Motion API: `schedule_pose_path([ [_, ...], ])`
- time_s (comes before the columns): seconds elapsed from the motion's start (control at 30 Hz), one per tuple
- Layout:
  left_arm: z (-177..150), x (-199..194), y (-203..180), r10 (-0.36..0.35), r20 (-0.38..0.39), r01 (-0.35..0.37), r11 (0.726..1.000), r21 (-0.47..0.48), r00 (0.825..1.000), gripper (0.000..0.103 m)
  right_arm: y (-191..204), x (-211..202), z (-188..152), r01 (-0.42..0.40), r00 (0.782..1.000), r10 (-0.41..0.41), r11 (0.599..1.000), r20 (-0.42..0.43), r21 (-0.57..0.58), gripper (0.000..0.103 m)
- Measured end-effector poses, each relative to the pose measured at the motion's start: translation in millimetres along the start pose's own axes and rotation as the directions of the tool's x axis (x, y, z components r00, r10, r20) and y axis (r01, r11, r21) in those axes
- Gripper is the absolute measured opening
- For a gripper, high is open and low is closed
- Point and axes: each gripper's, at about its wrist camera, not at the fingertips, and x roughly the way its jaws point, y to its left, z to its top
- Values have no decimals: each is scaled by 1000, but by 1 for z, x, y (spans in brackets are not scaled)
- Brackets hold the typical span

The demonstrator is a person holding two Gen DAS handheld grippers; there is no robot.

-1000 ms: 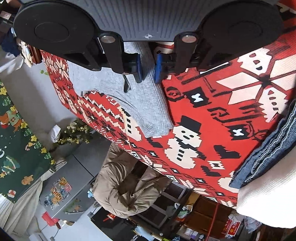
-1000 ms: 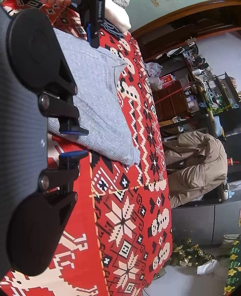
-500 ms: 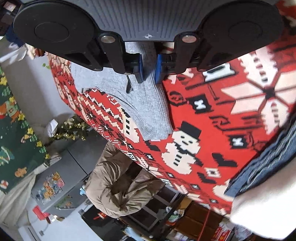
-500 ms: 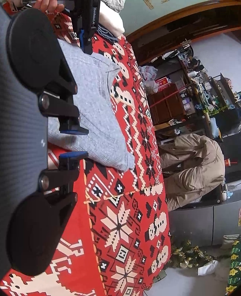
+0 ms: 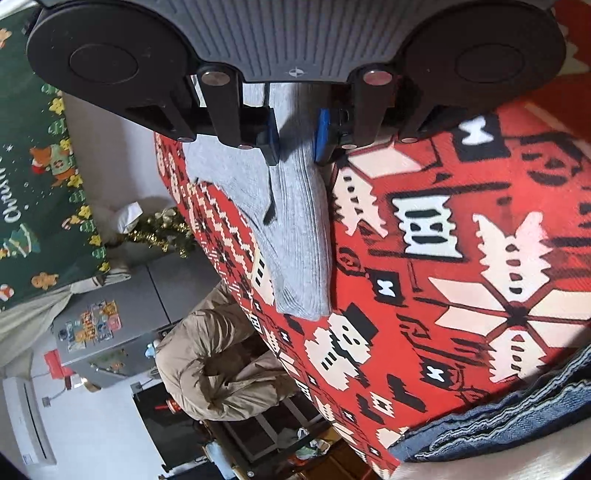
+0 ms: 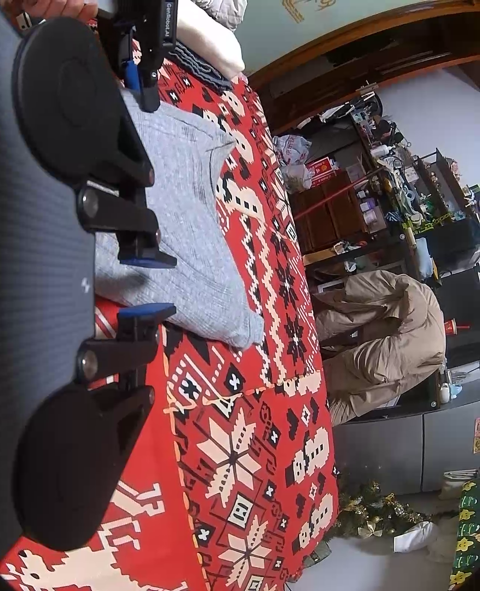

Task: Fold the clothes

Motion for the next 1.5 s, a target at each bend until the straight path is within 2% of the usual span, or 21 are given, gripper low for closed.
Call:
schedule_pose_path([
  [0.23,20,15,0,-16,9,16,1000,-17,1000,20,0,-1,-1,0,1000,0,1000,2,5,25],
  [0.3,17,12,-4,4,27,-4,1000,16,1000,14,0,-2,-1,2,1000,-2,1000,4,6,27],
  [0.47,6,-3,-28,40,99,-55,986,156,994,9,-2,-3,1,3,1000,-3,1000,14,8,27],
  [0.53,2,-6,-51,42,119,-70,966,250,992,9,-3,-5,3,0,1000,0,1000,23,12,27],
  [0.63,-5,-4,-92,19,122,-66,916,395,992,8,-5,-10,7,-10,999,9,1000,43,23,27],
  [0.83,-40,27,-157,-52,29,28,834,552,998,8,-13,-26,13,-32,995,27,998,97,57,28],
  [0.9,-55,46,-169,-41,-10,39,811,583,999,8,-20,-31,14,-34,994,25,997,110,73,28],
  [1.0,-72,80,-174,-2,-73,44,812,582,997,8,-33,-36,13,-30,993,17,994,120,105,28],
  [1.07,-80,96,-171,30,-106,36,823,567,994,11,-42,-37,12,-29,993,14,991,118,127,28],
  [1.13,-85,96,-170,16,-130,58,837,545,991,14,-50,-37,10,-32,993,15,988,115,148,29],
  [1.2,-88,90,-169,-9,-149,87,846,525,989,29,-58,-33,9,-58,993,39,983,110,176,32],
  [1.23,-87,83,-169,-28,-158,107,846,522,987,29,-62,-30,9,-74,993,54,977,107,198,34],
  [1.3,-87,66,-169,-49,-162,129,835,534,986,34,-68,-21,8,-114,991,91,962,101,250,35],
  [1.37,-86,49,-168,-60,-158,139,819,557,986,34,-72,-7,10,-152,987,129,941,94,301,37],
  [1.43,-84,38,-165,-44,-136,116,800,589,990,35,-74,8,12,-179,984,158,923,87,341,44],
  [1.5,-80,32,-157,-21,-108,82,797,598,994,35,-73,22,17,-195,981,179,911,76,363,45],
])
